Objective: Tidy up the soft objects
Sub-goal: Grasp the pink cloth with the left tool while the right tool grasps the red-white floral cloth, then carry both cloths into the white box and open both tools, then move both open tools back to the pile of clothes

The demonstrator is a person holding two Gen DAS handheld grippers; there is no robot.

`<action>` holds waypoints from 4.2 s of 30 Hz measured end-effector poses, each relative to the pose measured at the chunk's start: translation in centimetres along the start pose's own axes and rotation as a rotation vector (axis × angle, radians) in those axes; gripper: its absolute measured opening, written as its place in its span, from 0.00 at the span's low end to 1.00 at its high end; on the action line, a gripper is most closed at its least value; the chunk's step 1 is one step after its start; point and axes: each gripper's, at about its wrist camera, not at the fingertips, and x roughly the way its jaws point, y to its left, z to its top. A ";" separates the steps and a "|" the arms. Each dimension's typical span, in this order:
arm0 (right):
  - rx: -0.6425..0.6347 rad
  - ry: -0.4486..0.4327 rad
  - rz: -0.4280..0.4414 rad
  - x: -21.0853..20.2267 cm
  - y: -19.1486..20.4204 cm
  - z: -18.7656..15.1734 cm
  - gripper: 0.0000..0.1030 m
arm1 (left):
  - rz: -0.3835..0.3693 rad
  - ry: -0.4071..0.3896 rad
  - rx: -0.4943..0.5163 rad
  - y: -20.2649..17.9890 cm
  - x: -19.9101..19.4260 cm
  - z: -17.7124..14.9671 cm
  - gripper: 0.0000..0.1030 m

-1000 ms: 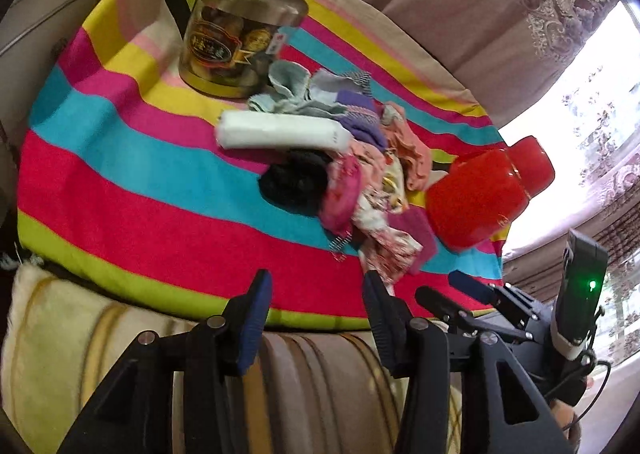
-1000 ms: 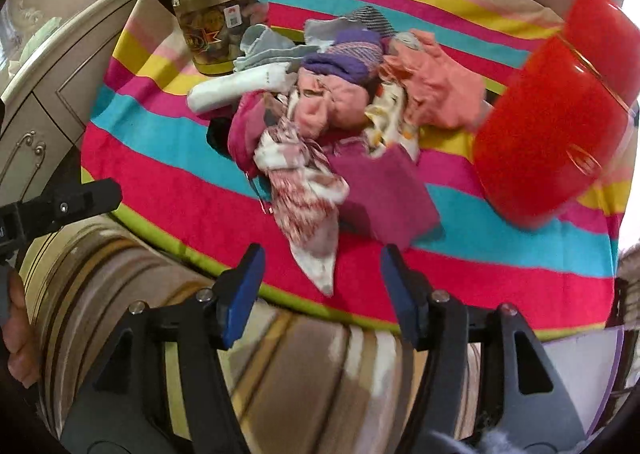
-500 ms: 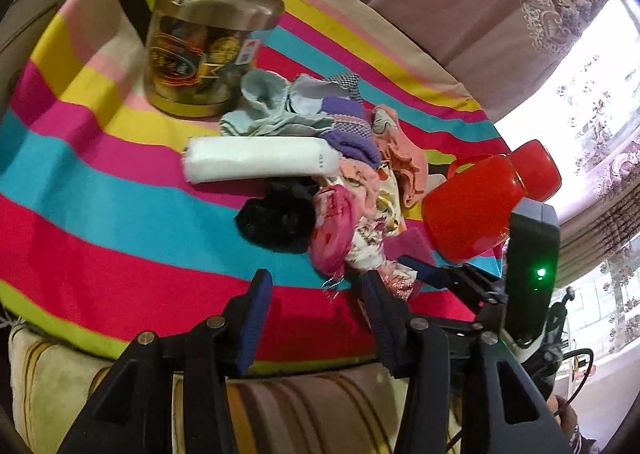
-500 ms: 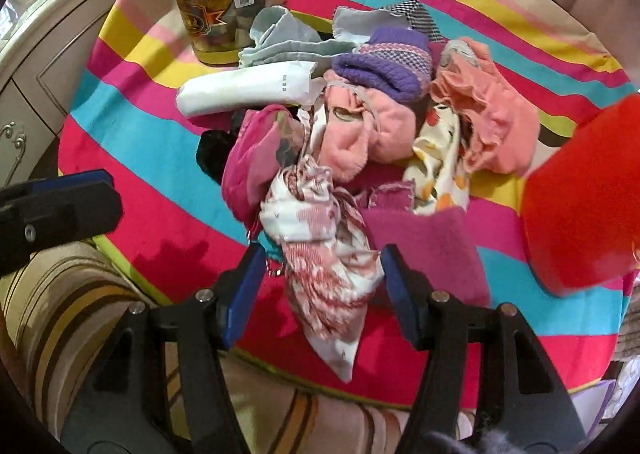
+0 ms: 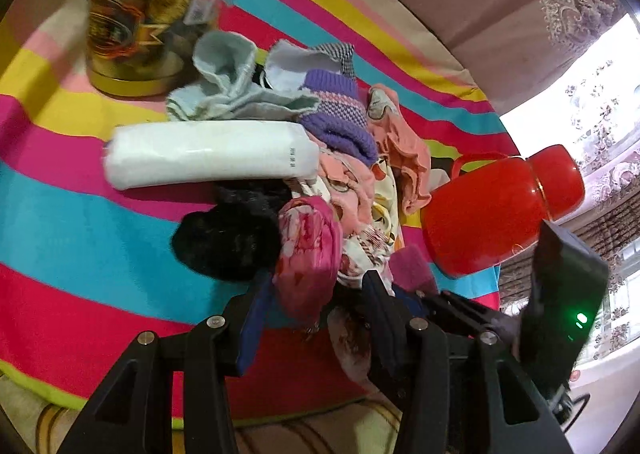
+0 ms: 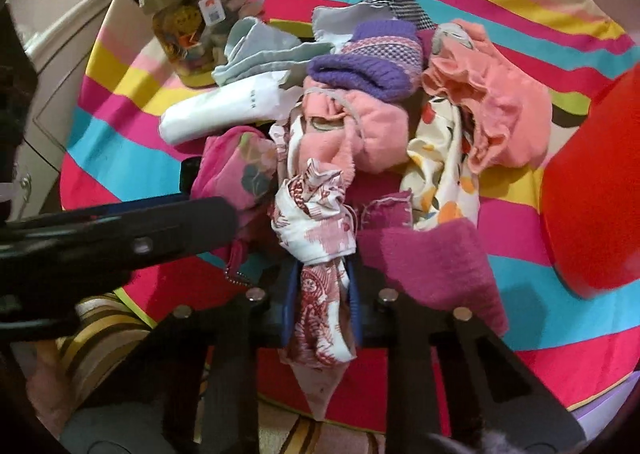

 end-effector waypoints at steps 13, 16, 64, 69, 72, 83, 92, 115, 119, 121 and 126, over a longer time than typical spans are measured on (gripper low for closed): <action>0.027 -0.087 0.047 -4.6 -0.3 -1.7 0.18 | 0.014 -0.065 -0.029 0.6 -2.9 -1.6 0.12; 0.046 -0.104 0.055 -6.0 -0.4 -2.3 0.18 | 0.017 -0.099 -0.029 0.3 -4.7 -2.4 0.12; 0.516 -0.143 -0.403 -23.3 -19.8 -24.5 0.25 | -0.284 0.157 0.355 -23.1 0.0 -17.5 0.14; 0.522 -0.139 -0.422 -23.3 -19.9 -25.1 0.57 | -0.253 0.196 0.380 -23.7 1.0 -18.5 0.25; 0.512 -0.142 -0.438 -23.4 -19.7 -25.1 0.63 | -0.228 0.188 0.374 -23.5 0.9 -18.6 0.48; 0.505 -0.146 -0.434 -23.7 -19.3 -25.2 0.68 | -0.195 0.202 0.351 -23.0 1.1 -19.2 0.56; 0.479 -0.144 -0.384 -22.8 -18.1 -24.1 0.71 | -0.174 0.168 0.302 -20.7 0.2 -17.8 0.56; 0.181 -0.059 -0.169 -12.4 -7.3 -10.8 0.74 | 0.177 -0.052 0.101 -3.6 -4.3 -6.9 0.56; 0.161 0.010 -0.124 -8.8 -6.3 -8.3 0.75 | 0.286 -0.063 0.114 -0.5 -4.2 -4.4 0.56; 0.170 0.044 -0.104 -7.3 -6.0 -7.5 0.75 | 0.345 -0.062 0.125 0.9 -3.7 -3.1 0.56; 0.209 0.102 -0.082 -3.9 -6.4 -5.3 0.75 | 0.486 -0.026 0.209 3.0 -1.0 0.3 0.56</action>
